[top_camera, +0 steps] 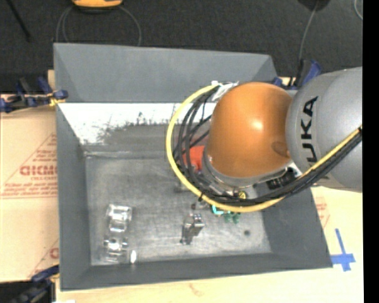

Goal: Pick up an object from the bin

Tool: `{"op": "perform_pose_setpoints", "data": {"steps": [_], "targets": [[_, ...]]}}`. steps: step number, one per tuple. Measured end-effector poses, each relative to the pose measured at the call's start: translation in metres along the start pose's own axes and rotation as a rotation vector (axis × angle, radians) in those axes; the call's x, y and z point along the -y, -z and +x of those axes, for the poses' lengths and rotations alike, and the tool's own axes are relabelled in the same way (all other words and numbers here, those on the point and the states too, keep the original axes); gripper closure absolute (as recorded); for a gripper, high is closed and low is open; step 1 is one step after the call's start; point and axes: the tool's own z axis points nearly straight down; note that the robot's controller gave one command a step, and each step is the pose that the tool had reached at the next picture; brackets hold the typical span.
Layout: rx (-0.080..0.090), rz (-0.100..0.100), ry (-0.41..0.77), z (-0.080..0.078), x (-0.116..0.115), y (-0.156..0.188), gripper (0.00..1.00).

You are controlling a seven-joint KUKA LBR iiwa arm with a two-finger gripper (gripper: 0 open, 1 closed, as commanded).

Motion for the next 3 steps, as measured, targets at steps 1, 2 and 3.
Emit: {"op": "perform_pose_setpoints", "data": {"steps": [1,2,3], "targets": [[0.007,-0.002,0.093,-0.016,-0.070,-0.115,0.00],[0.033,-0.007,0.022,-0.019,-0.086,-0.128,0.00],[0.013,0.003,0.055,-0.109,-0.023,-0.133,0.00]]}}
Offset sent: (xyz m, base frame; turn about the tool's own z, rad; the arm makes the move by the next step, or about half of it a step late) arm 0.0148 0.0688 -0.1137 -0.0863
